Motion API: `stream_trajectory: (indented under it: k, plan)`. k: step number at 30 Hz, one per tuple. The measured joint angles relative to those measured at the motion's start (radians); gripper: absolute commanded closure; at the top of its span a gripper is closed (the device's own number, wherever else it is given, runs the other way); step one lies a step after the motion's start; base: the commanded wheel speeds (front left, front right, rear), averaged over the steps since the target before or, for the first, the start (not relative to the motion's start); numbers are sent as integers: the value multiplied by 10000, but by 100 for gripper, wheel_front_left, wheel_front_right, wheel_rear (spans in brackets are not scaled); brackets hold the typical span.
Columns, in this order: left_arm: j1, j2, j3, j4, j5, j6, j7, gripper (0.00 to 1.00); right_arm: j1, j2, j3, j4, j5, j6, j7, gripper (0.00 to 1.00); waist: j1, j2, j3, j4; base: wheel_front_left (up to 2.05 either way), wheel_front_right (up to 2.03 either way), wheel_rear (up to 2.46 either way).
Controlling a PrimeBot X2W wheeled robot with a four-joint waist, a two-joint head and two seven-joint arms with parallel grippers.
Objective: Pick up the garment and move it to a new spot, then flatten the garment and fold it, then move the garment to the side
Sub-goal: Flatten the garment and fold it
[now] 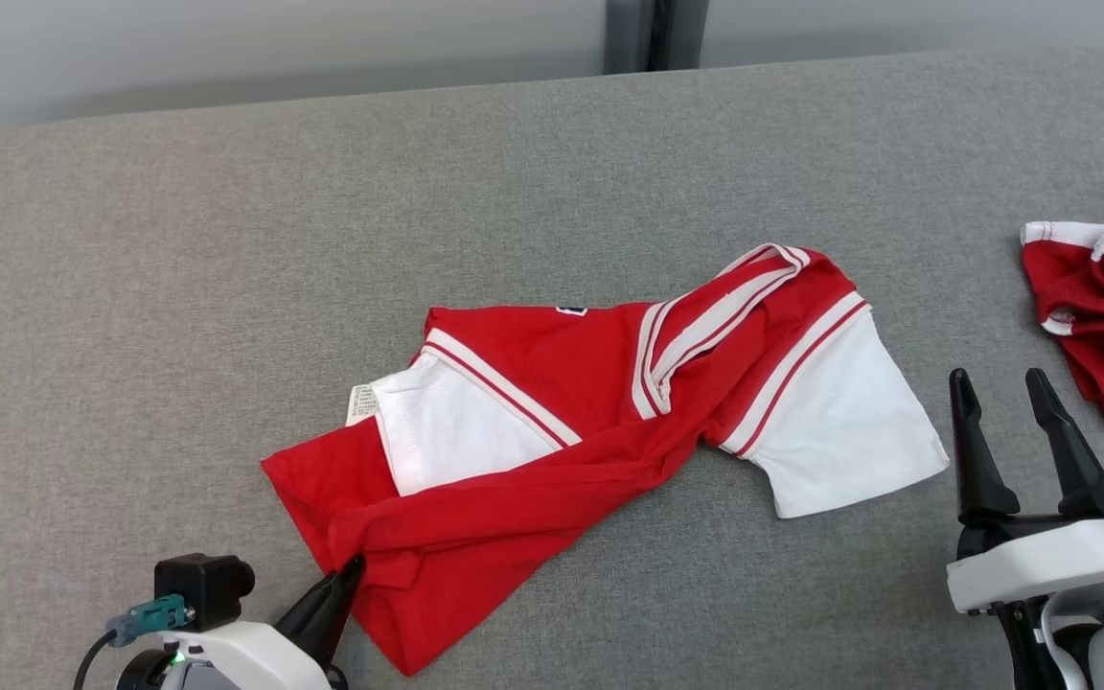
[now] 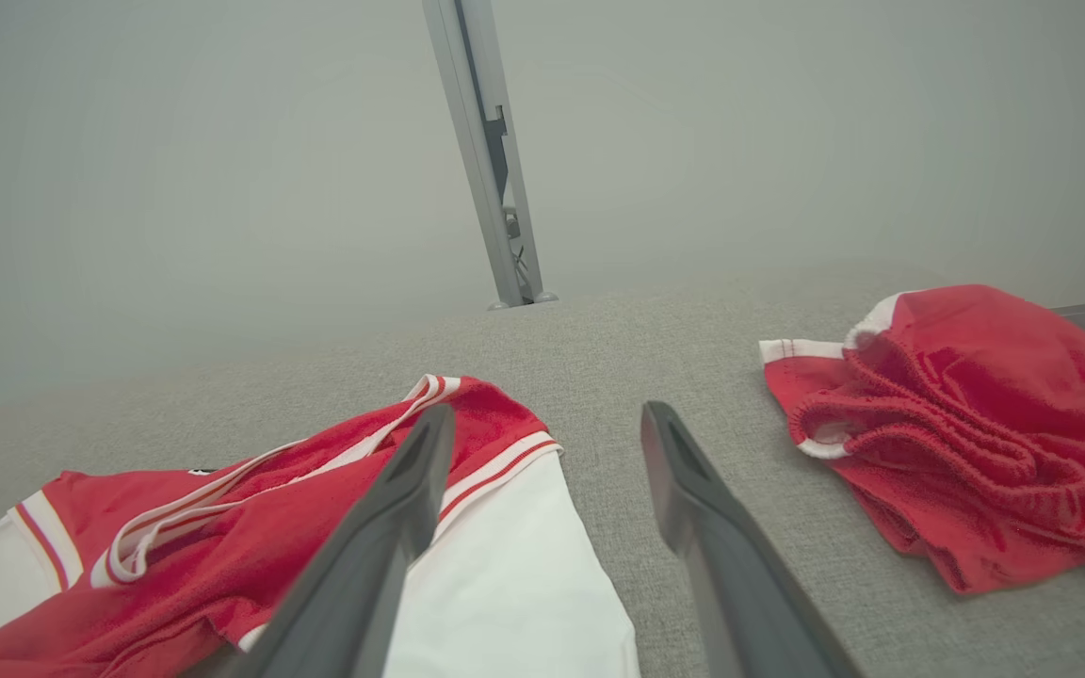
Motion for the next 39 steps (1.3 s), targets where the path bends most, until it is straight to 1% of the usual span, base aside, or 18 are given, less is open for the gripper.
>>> stream_trajectory:
  k: [1, 2, 3, 7, 10, 12, 18, 20, 24, 28, 31, 39]
  plan:
    - [7, -40, -27, 59, -2, -19, -12, 100, -19, 4, -8, -6, -29, 0, 4, 0, 0, 0, -27, 48, 0, 0, 0]
    - [8, -98, -29, 117, 2, 4, -61, 64, -29, 2, -23, -17, -46, 0, 6, 0, 0, 0, -63, 92, 0, 0, 0]
    - [8, -144, -25, 157, 29, 56, -169, 0, -29, 2, -54, -27, -75, 0, 31, 0, 0, 0, -104, 134, 0, 0, 0]
    - [34, -188, 182, 213, 148, 355, -558, 0, -27, 4, -169, -130, -238, 0, 98, 0, 0, 0, -320, 279, 0, 0, 0]
    - [96, -102, 466, 155, 468, 807, -1066, 0, -19, 0, -295, -207, -322, 0, 136, 0, 0, 0, -509, 368, 0, 0, 0]
    - [124, -117, 823, 23, 499, 1058, -1561, 0, -11, 4, -401, -280, -416, 0, 178, 0, 0, 0, -644, 415, 0, 0, 0]
    - [-244, -121, 1429, -502, 978, 1459, -2955, 0, -2, 0, -554, -422, -773, 0, 288, 0, 0, 0, -1024, 476, 0, 0, 0]
    - [-452, -102, 1532, -686, 1206, 1555, -3243, 0, -3, 0, -543, -439, -924, 0, 313, 0, 0, 0, -1150, 460, 0, 0, 0]
    - [-674, 84, 1582, -995, 1810, 1810, -3517, 0, 3, 0, -445, -456, -1070, 0, 401, 0, 0, 0, -1392, 388, 0, 0, 0]
    - [-669, 339, 1461, -1089, 2213, 1883, -3524, 0, 96, 0, -253, -485, -1195, 0, 522, 0, 0, 0, -1628, 284, 0, 0, 0]
    - [-579, 539, 1348, -1087, 2320, 1887, -3367, 0, 302, 2, -171, -504, -1204, 0, 627, 0, 0, 0, -1787, 187, 0, 0, 0]
    - [-207, 662, 1216, -1221, 2376, 1952, -3173, 0, 676, 0, -146, -560, -1195, 0, 738, 0, 0, 0, -2033, 63, 0, 0, 0]
